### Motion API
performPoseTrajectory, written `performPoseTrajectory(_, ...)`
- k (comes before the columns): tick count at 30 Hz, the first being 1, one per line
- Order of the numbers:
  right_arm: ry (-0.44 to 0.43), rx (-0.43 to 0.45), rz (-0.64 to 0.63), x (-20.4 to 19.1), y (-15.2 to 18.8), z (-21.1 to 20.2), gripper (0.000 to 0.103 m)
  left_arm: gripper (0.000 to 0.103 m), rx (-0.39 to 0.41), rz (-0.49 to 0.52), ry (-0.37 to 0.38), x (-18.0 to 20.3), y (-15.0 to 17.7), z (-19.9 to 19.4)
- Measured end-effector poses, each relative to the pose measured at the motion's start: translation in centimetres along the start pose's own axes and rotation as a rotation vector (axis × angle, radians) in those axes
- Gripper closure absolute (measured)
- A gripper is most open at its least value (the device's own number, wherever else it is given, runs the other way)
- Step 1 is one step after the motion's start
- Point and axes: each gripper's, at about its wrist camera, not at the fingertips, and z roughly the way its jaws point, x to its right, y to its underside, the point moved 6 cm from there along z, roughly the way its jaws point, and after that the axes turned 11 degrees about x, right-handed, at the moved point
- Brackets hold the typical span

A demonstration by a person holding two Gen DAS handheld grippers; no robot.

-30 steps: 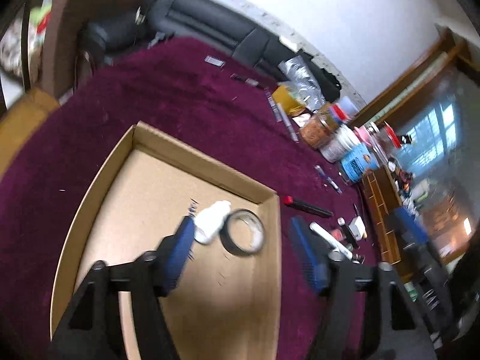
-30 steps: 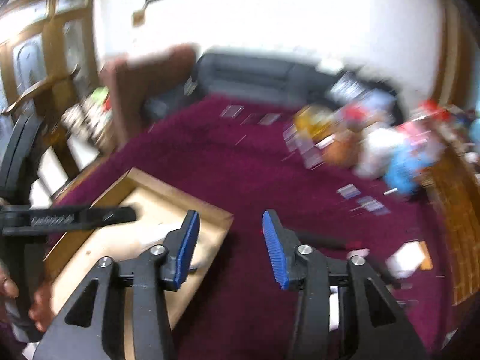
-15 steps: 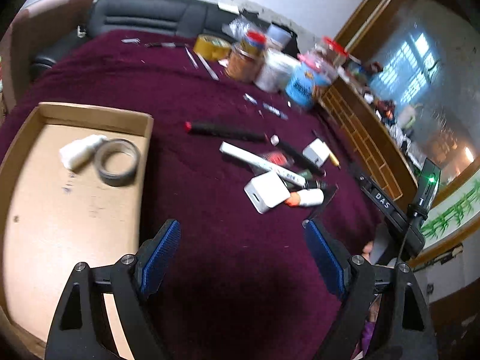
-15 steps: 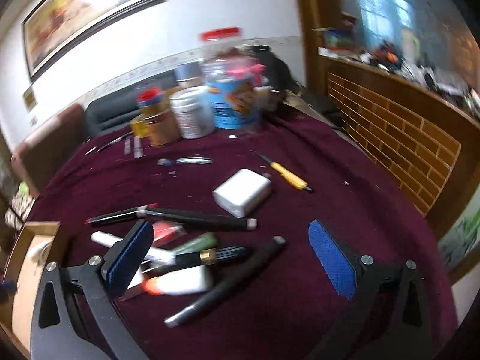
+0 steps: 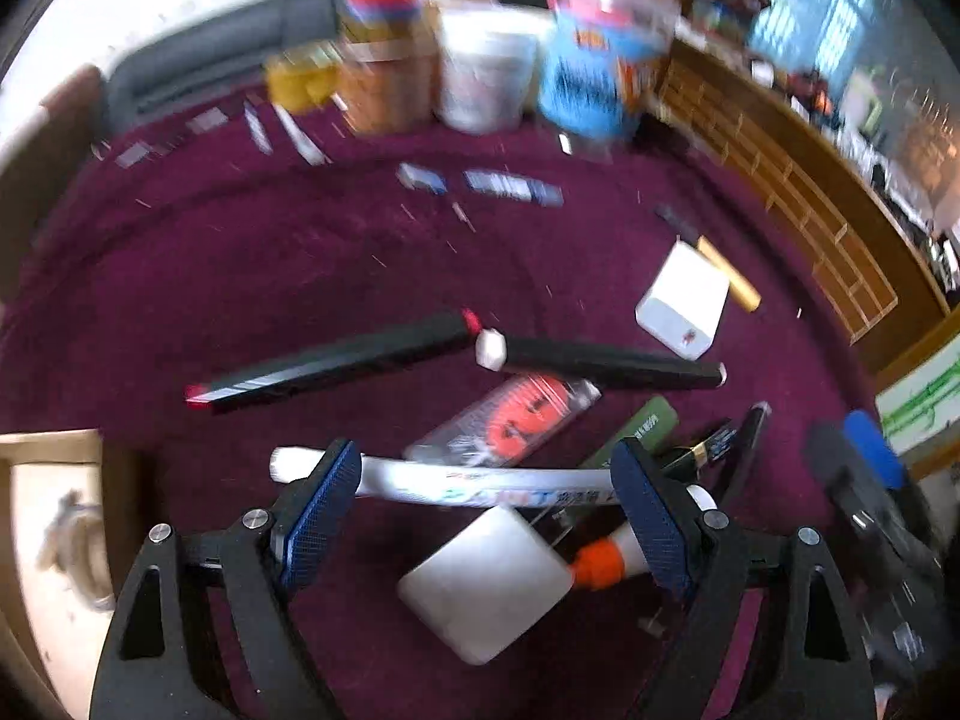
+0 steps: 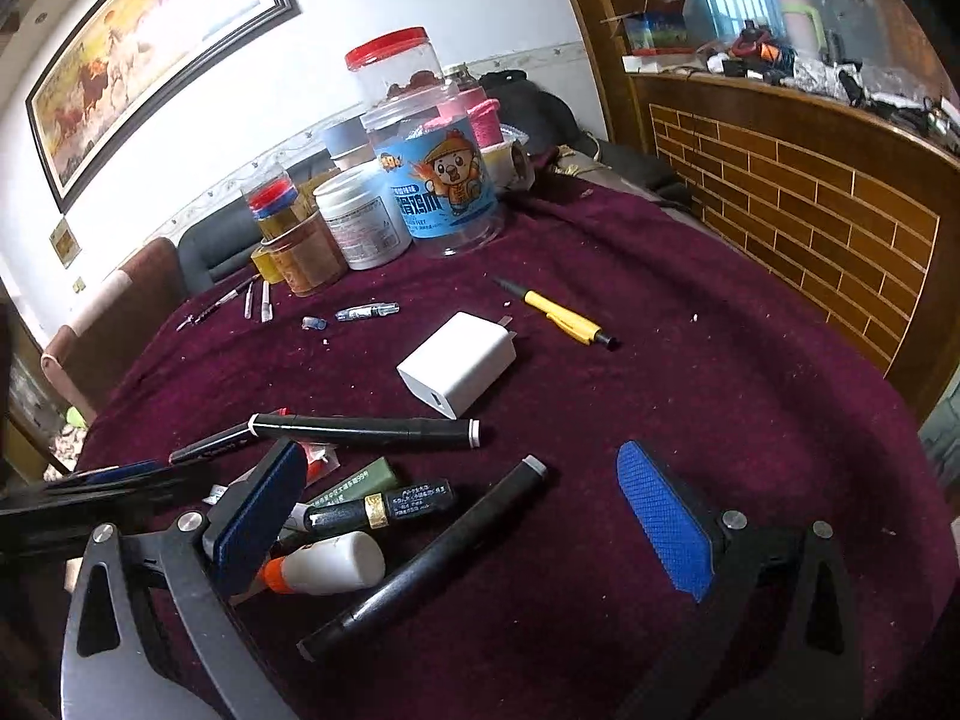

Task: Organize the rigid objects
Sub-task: 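Grasp the white PAINT marker with the left tool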

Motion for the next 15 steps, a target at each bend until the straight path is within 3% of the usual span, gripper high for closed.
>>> performPoseTrajectory(2, 0.011, 0.008, -0.015, -0.1, 0.0, -0.1, 0.0, 0.021, 0.015, 0.082, -0.054, 0.7, 0.3, 0.4)
performPoseTrajectory(4, 0.017, 0.006, -0.025, -0.2, 0.0, 0.1, 0.0, 0.023, -0.011, 0.13, -0.043, 1.2, 1.4, 0.3)
performPoseTrajectory(5, 0.02, 0.003, -0.03, -0.3, 0.1, 0.1, 0.0, 0.036, -0.07, 0.172, -0.024, 1.7, 2.9, 0.5)
performPoseTrajectory(6, 0.024, -0.001, -0.035, -0.3, 0.2, 0.2, 0.0, 0.045, -0.07, 0.201, -0.016, 2.0, 3.8, 0.3)
performPoseTrajectory(7, 0.029, -0.005, -0.038, -0.2, 0.2, 0.3, 0.0, 0.048, -0.044, 0.234, -0.015, 2.3, 4.7, -0.7)
performPoseTrajectory(12, 0.039, -0.016, -0.049, -0.1, 0.5, 0.5, 0.0, 0.053, -0.091, 0.203, 0.043, 1.4, 8.1, -4.5)
performPoseTrajectory(15, 0.044, -0.027, -0.06, -0.2, 0.8, 0.7, 0.0, 0.052, -0.055, 0.169, 0.06, 0.7, 8.7, -7.3)
